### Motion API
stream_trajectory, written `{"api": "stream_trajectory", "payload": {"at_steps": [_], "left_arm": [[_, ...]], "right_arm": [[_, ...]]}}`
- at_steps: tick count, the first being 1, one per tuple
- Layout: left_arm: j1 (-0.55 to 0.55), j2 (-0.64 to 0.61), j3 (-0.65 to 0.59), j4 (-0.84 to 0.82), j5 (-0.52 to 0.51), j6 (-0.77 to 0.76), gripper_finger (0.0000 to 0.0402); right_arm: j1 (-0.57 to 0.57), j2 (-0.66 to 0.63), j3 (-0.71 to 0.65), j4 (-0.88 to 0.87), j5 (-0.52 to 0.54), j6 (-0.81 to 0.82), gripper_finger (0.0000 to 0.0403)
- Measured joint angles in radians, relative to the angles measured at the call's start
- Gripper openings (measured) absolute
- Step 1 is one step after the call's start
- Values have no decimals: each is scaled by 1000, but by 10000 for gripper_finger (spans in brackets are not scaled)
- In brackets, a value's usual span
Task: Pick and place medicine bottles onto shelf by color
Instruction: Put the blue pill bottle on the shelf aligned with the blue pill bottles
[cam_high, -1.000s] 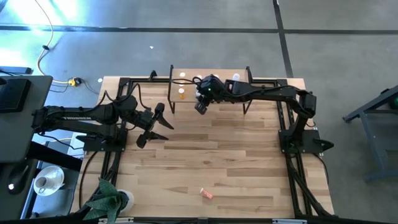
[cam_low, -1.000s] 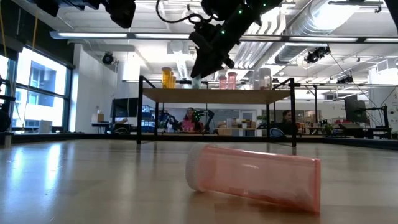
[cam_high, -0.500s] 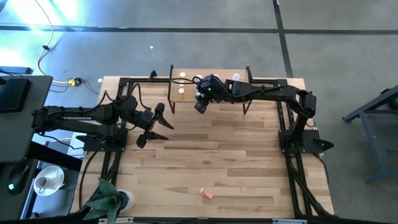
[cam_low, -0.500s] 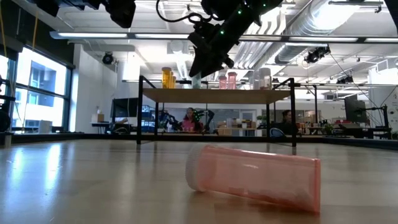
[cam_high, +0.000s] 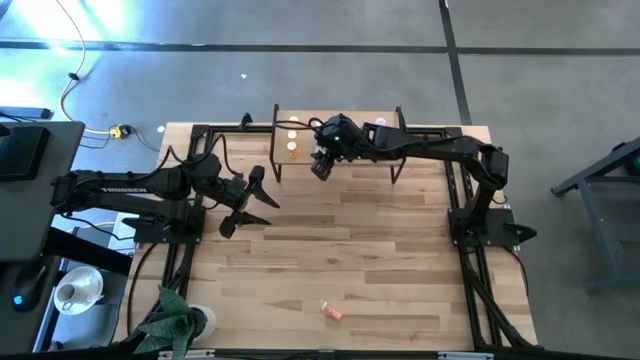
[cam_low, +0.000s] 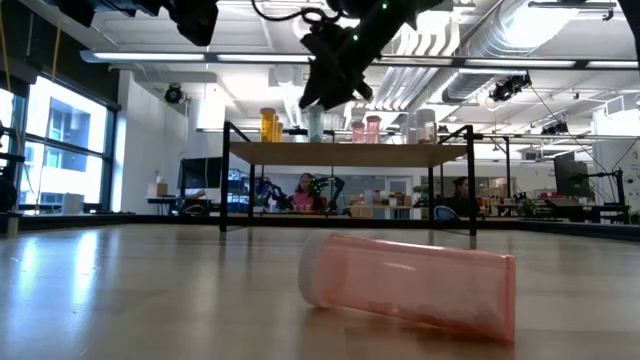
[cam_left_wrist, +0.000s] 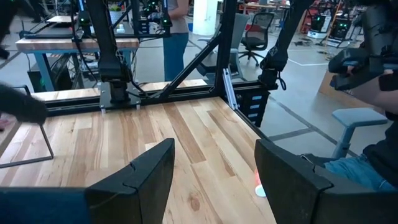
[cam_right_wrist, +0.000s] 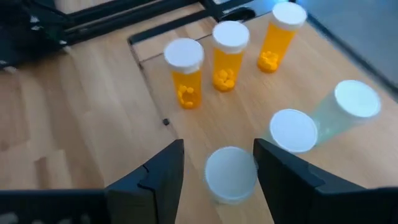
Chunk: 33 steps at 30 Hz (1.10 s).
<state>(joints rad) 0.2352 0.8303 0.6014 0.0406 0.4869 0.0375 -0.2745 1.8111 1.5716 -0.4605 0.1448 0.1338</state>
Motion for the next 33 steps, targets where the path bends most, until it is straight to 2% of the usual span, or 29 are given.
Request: {"api": "stream_trajectory", "payload": {"at_steps": [9, 19, 25, 33], "left_arm": [[0, 0, 0, -1, 0, 0, 211], [0, 0, 0, -14, 0, 0, 211], [0, 0, 0, -14, 0, 0, 211], [0, 0, 0, -14, 0, 0, 211]], "right_arm": [[9, -1, 136, -208, -27, 27, 184], [85, -1, 263, -357, -44, 42, 184], [108, -2, 204, -405, 10, 51, 184], [77, 0, 48, -331, 114, 68, 184]]}}
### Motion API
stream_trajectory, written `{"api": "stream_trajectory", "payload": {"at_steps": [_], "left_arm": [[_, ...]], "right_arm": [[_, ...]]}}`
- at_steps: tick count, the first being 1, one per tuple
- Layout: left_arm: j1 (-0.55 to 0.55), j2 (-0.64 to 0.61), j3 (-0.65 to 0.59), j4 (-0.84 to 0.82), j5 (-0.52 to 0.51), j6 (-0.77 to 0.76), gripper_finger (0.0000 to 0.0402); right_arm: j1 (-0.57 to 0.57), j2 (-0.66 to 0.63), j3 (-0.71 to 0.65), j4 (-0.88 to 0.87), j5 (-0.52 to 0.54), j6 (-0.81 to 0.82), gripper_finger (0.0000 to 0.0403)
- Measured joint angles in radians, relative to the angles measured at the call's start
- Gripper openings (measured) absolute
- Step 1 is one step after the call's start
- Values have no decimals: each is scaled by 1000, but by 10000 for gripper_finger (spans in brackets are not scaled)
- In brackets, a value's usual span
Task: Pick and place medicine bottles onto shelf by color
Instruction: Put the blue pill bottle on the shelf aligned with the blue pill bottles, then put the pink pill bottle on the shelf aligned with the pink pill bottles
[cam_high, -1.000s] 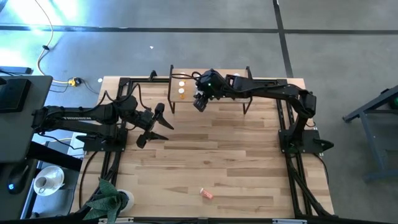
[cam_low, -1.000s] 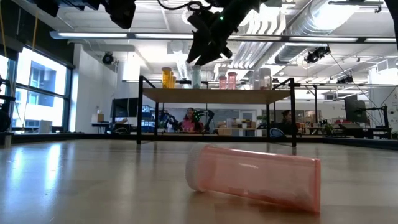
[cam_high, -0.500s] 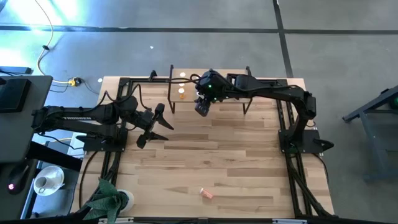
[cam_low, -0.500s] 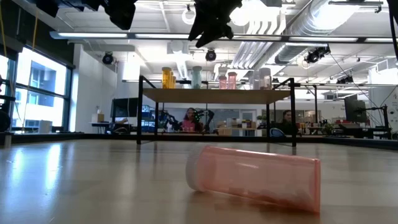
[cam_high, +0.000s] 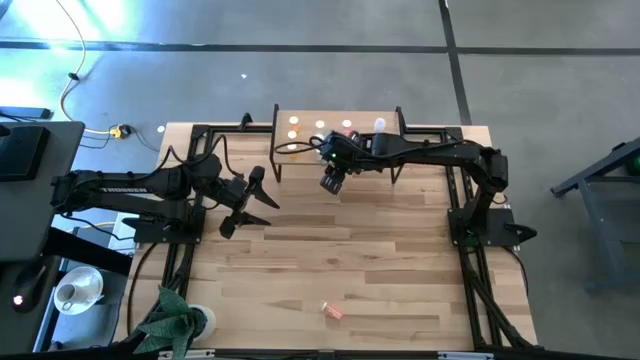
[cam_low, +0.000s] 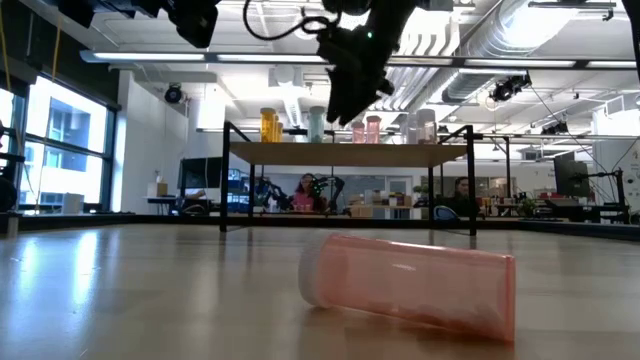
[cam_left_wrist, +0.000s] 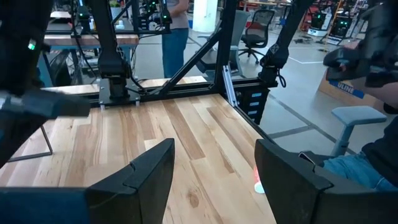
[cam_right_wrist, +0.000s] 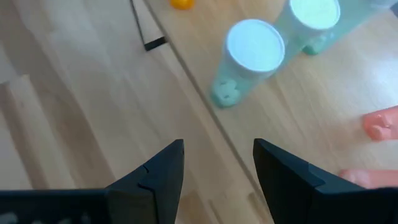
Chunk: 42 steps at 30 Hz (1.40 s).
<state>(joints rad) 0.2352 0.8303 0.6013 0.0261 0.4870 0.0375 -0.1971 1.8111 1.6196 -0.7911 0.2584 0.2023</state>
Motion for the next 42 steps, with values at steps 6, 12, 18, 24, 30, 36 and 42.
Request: {"api": "stream_trajectory", "payload": {"at_steps": [6, 12, 18, 24, 30, 36, 42], "left_arm": [[0, 0, 0, 0, 0, 0, 211], [0, 0, 0, 0, 0, 0, 211], [0, 0, 0, 0, 0, 0, 211], [0, 0, 0, 0, 0, 0, 211], [0, 0, 0, 0, 0, 0, 211], [0, 0, 0, 0, 0, 0, 211], [0, 0, 0, -4, 0, 0, 211]], "right_arm": [[-21, 0, -66, 136, -8, -25, 183], [-26, 2, -71, 185, -13, -27, 183], [-26, 2, -71, 205, -32, -27, 183], [-26, 2, -71, 218, -58, -53, 183], [-26, 2, -71, 251, -82, -50, 183], [-26, 2, -71, 219, -48, -47, 183], [-3, -1, -13, 84, -70, -24, 183]]}}
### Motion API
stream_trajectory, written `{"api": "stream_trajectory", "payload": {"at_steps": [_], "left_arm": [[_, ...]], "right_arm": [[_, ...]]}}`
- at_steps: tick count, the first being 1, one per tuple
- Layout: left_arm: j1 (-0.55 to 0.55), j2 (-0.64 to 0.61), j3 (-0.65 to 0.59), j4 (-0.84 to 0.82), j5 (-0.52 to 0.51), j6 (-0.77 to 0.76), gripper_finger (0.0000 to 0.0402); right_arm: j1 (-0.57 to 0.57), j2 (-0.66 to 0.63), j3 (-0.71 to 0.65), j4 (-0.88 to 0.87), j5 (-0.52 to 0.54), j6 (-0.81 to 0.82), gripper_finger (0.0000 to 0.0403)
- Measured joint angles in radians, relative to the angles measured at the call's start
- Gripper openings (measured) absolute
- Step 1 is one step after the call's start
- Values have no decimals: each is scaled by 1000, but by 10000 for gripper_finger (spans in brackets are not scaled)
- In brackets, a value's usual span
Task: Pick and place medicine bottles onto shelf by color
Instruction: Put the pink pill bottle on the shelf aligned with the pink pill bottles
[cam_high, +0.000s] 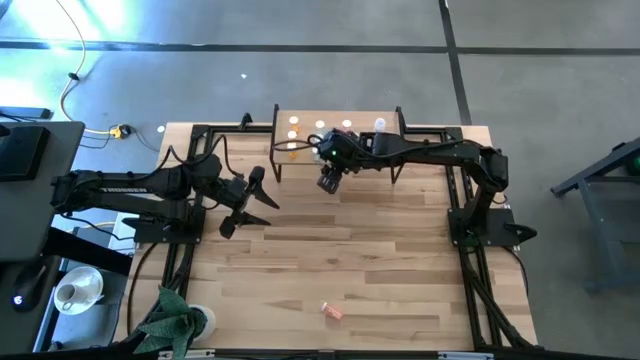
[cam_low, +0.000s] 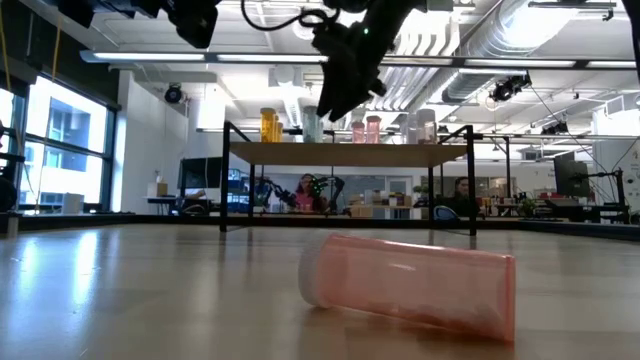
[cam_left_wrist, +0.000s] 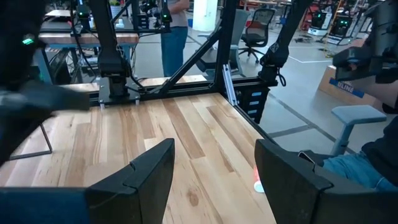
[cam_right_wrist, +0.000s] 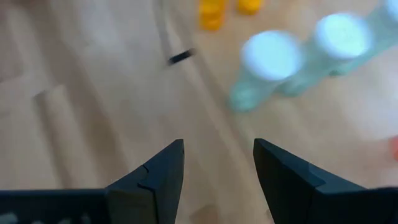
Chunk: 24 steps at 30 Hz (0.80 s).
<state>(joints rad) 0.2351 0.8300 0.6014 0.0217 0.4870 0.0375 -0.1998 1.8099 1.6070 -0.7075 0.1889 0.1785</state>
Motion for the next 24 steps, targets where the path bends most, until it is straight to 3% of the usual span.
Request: {"api": "stream_trajectory", "payload": {"at_steps": [10, 24], "left_arm": [[0, 0, 0, -4, 0, 0, 211], [0, 0, 0, -3, 0, -8, 211]], "right_arm": [[190, -2, 48, -194, -120, 127, 183], [506, 6, 40, -209, -76, 528, 183]]}}
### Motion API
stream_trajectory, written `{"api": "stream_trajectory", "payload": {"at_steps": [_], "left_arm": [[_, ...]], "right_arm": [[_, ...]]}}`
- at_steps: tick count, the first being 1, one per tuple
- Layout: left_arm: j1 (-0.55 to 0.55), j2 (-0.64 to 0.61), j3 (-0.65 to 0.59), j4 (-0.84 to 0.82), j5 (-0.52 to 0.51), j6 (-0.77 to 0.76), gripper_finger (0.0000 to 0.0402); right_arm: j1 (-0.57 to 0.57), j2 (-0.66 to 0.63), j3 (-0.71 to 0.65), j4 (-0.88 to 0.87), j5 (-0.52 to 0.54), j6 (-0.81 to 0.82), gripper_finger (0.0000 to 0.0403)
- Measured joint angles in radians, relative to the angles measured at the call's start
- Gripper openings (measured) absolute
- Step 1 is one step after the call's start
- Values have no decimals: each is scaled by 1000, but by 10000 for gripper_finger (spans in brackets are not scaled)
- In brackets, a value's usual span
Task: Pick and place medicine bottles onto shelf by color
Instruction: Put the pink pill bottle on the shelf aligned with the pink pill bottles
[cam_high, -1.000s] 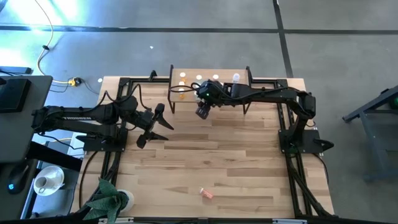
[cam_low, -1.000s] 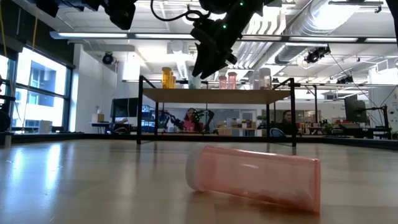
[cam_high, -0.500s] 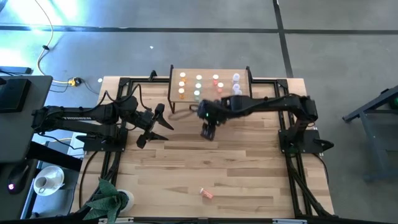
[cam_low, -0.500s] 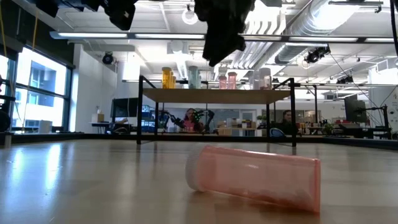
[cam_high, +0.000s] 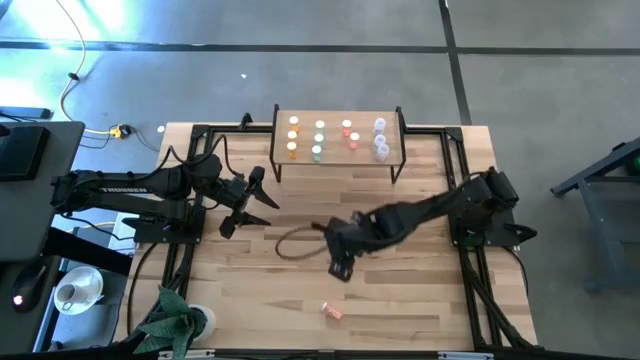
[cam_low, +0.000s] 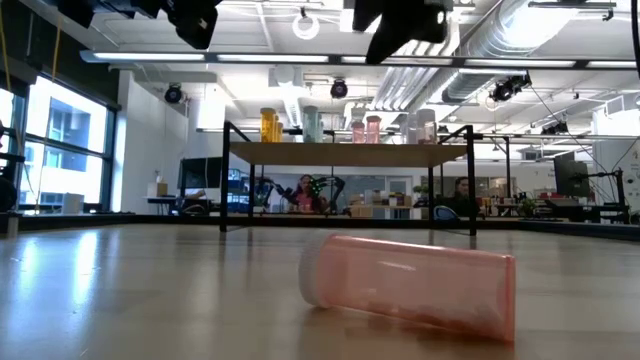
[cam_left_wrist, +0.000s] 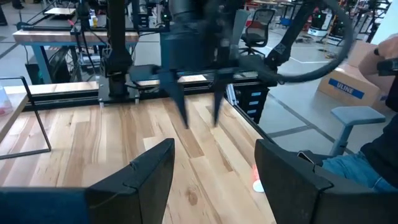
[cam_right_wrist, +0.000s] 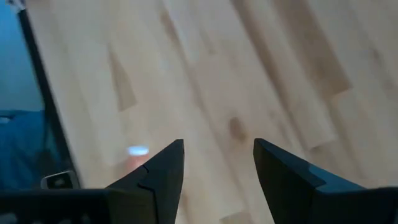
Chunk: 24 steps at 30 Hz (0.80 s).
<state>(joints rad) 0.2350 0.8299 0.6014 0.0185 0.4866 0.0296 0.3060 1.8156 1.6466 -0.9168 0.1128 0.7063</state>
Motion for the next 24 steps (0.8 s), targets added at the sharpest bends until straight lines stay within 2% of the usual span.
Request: {"api": "stream_trajectory", "payload": {"at_steps": [7, 12, 24], "left_arm": [[0, 0, 0, -1, 0, 0, 211], [0, 0, 1, -2, 0, 0, 211], [0, 0, 1, -2, 0, -1, 211]], "right_arm": [[138, 45, 0, 17, 75, 152, 183], [207, 113, 0, 55, 78, 190, 183], [260, 256, 0, 252, -11, 205, 183]]}}
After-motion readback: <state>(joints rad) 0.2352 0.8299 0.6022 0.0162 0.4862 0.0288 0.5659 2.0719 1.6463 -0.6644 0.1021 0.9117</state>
